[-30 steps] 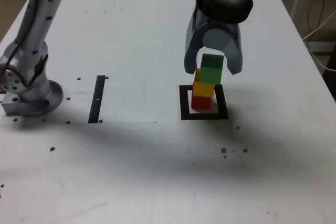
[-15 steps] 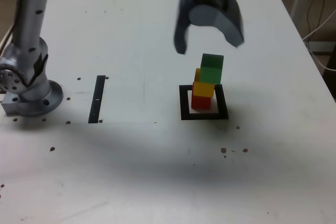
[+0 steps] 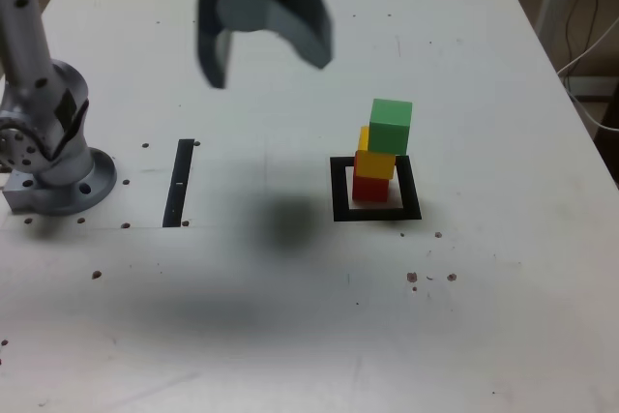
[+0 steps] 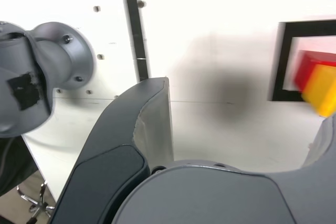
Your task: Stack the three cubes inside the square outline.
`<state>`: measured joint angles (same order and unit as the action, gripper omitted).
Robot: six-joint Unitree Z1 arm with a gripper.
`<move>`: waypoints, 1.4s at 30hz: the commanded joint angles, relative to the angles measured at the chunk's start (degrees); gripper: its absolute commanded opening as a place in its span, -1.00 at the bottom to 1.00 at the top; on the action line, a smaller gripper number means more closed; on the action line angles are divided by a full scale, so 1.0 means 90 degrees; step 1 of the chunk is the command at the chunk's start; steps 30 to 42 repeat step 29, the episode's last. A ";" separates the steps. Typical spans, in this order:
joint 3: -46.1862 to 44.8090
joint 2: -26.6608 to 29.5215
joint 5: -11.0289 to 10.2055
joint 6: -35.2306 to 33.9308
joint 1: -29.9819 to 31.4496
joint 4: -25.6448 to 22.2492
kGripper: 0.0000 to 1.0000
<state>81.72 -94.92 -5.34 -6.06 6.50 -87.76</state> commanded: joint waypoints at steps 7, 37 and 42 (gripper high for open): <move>-0.2012 0.0659 0.0165 -0.0304 0.0006 0.1241 0.99; -0.3337 0.0756 0.0887 -0.0255 0.0049 0.1909 0.99; -0.3337 0.0756 0.0887 -0.0255 0.0049 0.1909 0.99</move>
